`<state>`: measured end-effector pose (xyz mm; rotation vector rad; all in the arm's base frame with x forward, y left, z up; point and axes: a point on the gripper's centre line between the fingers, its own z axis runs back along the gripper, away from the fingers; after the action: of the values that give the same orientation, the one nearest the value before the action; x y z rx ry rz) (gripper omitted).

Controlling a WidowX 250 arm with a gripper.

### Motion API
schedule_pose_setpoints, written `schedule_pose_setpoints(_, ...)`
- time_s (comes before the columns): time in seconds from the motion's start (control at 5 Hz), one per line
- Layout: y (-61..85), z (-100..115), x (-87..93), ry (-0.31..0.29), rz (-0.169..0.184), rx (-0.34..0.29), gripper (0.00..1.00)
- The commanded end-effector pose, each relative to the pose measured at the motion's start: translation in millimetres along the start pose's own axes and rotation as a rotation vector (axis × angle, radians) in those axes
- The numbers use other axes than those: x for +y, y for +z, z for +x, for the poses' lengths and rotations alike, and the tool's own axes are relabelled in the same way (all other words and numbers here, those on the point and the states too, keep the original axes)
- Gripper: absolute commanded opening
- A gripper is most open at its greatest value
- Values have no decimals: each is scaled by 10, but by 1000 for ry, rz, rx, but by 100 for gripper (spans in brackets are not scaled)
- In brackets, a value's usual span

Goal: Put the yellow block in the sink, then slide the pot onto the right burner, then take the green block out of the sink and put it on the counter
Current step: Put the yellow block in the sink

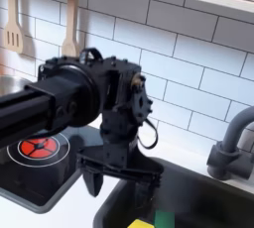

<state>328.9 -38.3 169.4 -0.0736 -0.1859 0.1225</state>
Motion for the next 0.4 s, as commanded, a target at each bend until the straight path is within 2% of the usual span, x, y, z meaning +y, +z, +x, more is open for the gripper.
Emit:
schedule_pose_setpoints(0.0,355,-10,-21,15,-42,-30,100)
schedule_pose_setpoints(0.2,497,-7,106,53,-51,-46,100)
